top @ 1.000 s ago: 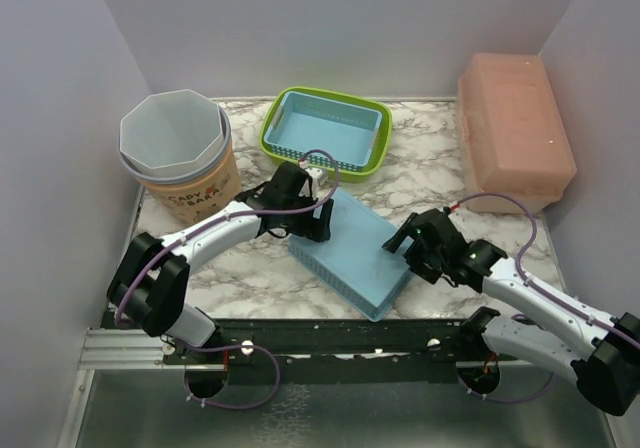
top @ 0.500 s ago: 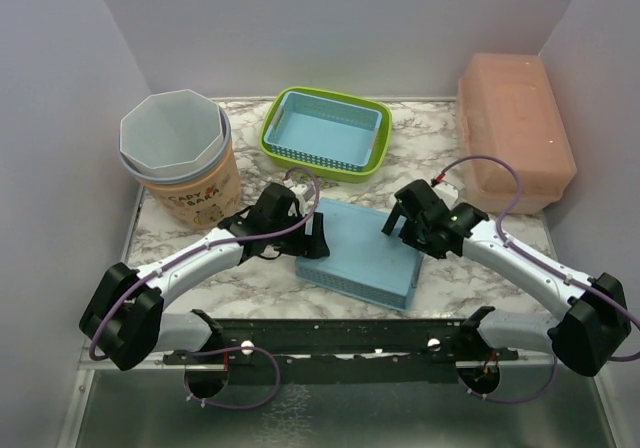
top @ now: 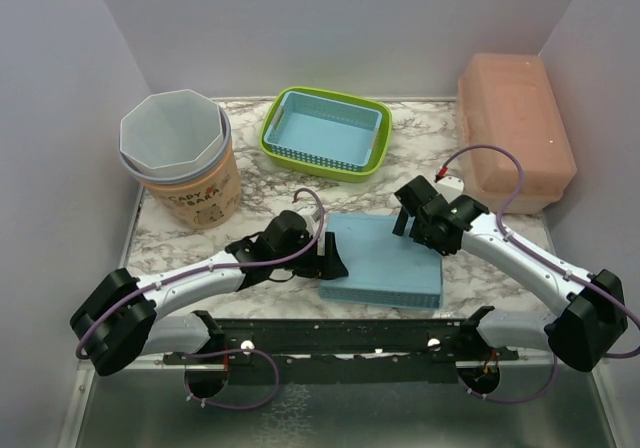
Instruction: Turn the large container upside down
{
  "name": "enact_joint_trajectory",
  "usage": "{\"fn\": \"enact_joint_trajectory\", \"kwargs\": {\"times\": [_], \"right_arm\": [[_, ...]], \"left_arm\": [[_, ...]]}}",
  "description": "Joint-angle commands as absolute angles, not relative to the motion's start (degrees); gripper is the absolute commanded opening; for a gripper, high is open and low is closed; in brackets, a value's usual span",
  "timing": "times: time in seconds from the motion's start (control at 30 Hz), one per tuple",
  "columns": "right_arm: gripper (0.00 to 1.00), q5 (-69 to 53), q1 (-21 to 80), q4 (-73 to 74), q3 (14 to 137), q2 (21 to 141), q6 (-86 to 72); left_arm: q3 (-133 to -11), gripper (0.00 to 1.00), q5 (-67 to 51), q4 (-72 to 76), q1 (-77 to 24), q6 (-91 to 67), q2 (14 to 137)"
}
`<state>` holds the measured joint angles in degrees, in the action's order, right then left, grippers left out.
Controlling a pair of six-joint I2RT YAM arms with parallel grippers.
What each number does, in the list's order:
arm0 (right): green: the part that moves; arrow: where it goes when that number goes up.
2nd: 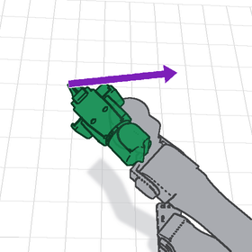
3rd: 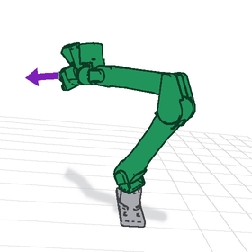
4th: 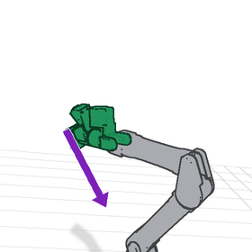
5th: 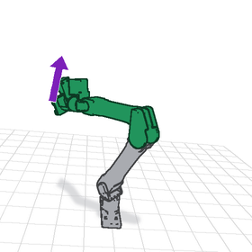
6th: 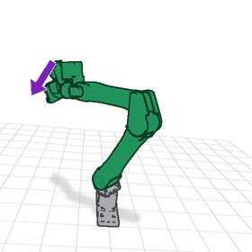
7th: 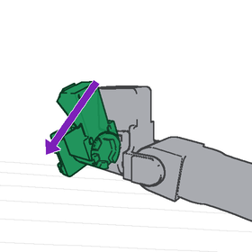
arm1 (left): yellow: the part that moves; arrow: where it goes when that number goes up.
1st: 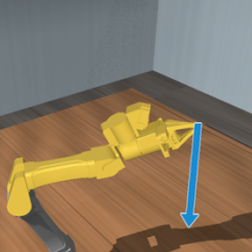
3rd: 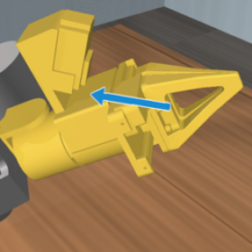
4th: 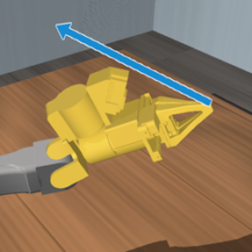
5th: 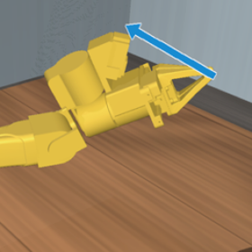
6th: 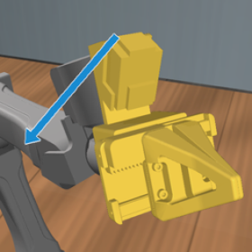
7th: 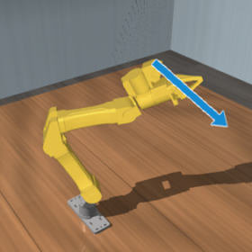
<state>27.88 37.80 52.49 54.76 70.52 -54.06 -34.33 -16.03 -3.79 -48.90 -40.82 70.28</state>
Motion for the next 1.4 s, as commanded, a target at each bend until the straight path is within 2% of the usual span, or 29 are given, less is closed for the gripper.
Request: {"fn": "enact_joint_trajectory", "kwargs": {"times": [0.0, 0.43, 0.53, 0.63, 0.77, 0.83, 1.07, 1.23, 1.37], "right_arm": [[1.00, 29.62, 38.41, 55.07, 56.10, 71.89, -54.01], [1.00, 30.22, 38.41, 55.68, 57.78, 66.13, -55.93], [1.00, 25.77, 38.41, 53.16, 59.28, 65.32, -52.50], [1.00, 17.37, 38.41, 46.41, 59.01, 65.55, -48.42], [1.00, 9.29, 38.47, 40.80, 59.02, 68.97, -48.51], [1.00, 7.28, 39.49, 40.25, 60.72, 72.38, -48.62], [1.00, 21.43, 53.24, 49.68, 73.53, 85.84, -52.22], [1.00, 28.37, 60.23, 54.85, 78.65, 92.94, -54.47], [1.00, 32.76, 64.56, 60.76, 81.40, 98.15, -58.95]], "left_arm": [[-31.91, 0.82, -15.98, 9.16, -50.36, -50.66, 67.31], [-35.53, 0.88, -11.23, -1.14, -50.12, -44.39, 65.16], [-36.50, 0.86, -11.95, -2.49, -50.12, -44.47, 65.19], [-36.85, 0.86, -4.98, -6.25, -50.11, -43.80, 61.56], [-38.55, 0.94, 13.35, -17.94, -49.41, -45.94, 55.04], [-40.07, 0.96, 18.29, -24.10, -47.69, -46.95, 52.65], [-47.90, 0.99, 21.17, -35.00, -42.14, -39.54, 49.42], [-51.60, 0.99, 31.16, -43.55, -42.06, -42.17, 44.50], [-51.81, 0.99, 32.67, -44.30, -42.00, -42.99, 39.80]]}}
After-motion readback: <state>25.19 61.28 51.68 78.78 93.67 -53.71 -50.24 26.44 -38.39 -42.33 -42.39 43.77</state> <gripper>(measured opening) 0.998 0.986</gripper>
